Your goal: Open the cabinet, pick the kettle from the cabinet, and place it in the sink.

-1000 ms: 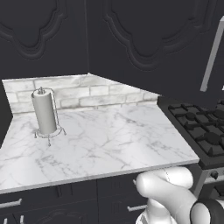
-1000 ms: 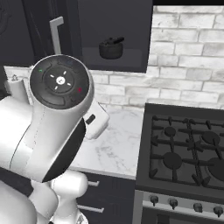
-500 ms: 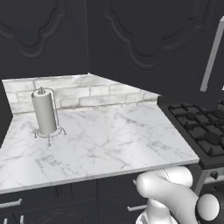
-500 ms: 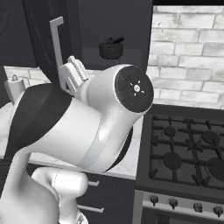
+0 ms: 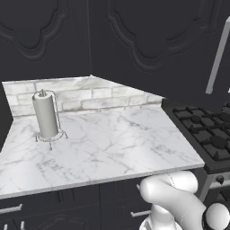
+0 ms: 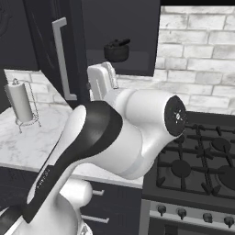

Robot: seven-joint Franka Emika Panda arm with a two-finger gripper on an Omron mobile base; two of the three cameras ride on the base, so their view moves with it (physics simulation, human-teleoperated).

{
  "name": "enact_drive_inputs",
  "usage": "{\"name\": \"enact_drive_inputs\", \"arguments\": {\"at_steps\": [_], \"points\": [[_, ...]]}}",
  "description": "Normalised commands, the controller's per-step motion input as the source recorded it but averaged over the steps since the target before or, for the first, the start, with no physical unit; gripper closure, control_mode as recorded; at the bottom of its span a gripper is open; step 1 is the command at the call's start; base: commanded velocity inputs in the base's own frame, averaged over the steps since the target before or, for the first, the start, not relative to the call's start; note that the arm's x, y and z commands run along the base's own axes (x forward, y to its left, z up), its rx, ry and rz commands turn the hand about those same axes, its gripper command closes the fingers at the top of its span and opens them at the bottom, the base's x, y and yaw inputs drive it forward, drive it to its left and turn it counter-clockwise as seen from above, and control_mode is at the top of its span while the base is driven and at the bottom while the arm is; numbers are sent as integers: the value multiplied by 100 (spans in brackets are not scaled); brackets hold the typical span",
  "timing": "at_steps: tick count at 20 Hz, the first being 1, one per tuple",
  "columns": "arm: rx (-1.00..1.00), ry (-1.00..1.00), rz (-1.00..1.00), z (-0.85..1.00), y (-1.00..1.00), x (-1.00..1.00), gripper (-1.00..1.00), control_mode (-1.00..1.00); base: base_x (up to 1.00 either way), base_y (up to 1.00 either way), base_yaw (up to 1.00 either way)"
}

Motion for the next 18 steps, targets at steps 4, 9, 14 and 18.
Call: {"name": "enact_drive_inputs", "arguments": {"at_steps": [4,9,14,18], "points": [[7,-14,8,-13,0,35,-100,-100,0,0,0],[0,-6,8,-1,-10,43,-100,-100,0,0,0],[0,-2,14,0,-12,35,-100,-100,0,0,0],[0,0,14,0,-16,27,-100,-100,0,0,0]]}}
